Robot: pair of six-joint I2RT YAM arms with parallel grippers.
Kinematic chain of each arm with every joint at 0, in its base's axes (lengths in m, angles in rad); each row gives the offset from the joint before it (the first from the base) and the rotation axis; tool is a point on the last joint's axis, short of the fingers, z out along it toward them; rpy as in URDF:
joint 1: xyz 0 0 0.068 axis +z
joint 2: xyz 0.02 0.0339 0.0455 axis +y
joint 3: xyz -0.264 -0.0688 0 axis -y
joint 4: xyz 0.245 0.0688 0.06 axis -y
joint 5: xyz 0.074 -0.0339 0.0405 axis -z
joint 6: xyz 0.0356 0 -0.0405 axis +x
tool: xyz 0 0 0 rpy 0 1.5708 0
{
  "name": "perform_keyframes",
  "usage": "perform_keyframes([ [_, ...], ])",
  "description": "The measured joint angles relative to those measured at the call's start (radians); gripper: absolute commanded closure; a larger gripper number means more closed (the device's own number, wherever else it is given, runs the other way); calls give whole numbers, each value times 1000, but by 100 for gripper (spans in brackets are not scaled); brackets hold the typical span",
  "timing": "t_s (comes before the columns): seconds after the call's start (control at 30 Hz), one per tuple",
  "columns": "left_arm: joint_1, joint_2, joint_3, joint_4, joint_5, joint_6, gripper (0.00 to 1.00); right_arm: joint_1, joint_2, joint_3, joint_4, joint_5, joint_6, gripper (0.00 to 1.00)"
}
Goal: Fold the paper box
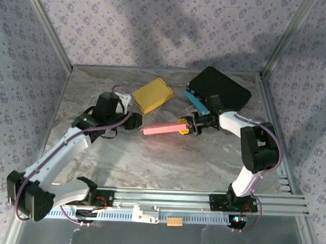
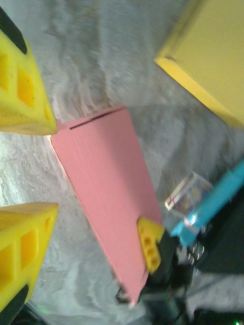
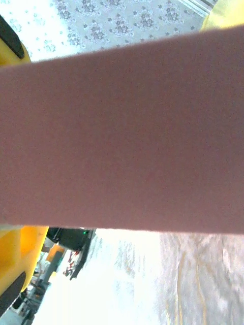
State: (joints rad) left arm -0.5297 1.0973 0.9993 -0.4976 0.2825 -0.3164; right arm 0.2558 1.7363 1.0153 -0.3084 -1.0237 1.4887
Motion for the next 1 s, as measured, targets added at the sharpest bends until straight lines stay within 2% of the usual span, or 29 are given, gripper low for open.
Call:
perform_keyframes([
  [0.1,-91,-45,-14,22,-3,216,45,-21,9,20,-106,-37,-50,67],
  [0.17,-146,-42,-24,22,-6,328,44,-26,14,26,-170,-59,-82,67],
  [0.27,-213,22,-24,0,1,500,44,-26,23,33,-272,-87,-141,67],
  [0.4,-275,120,-24,-33,-30,643,41,-31,39,43,-383,-111,-210,67],
  [0.83,-356,281,-20,-23,-116,812,41,-32,60,43,-481,-137,-275,67],
  [1.0,-356,320,-14,-19,-156,837,48,-18,60,28,-486,-136,-275,64],
])
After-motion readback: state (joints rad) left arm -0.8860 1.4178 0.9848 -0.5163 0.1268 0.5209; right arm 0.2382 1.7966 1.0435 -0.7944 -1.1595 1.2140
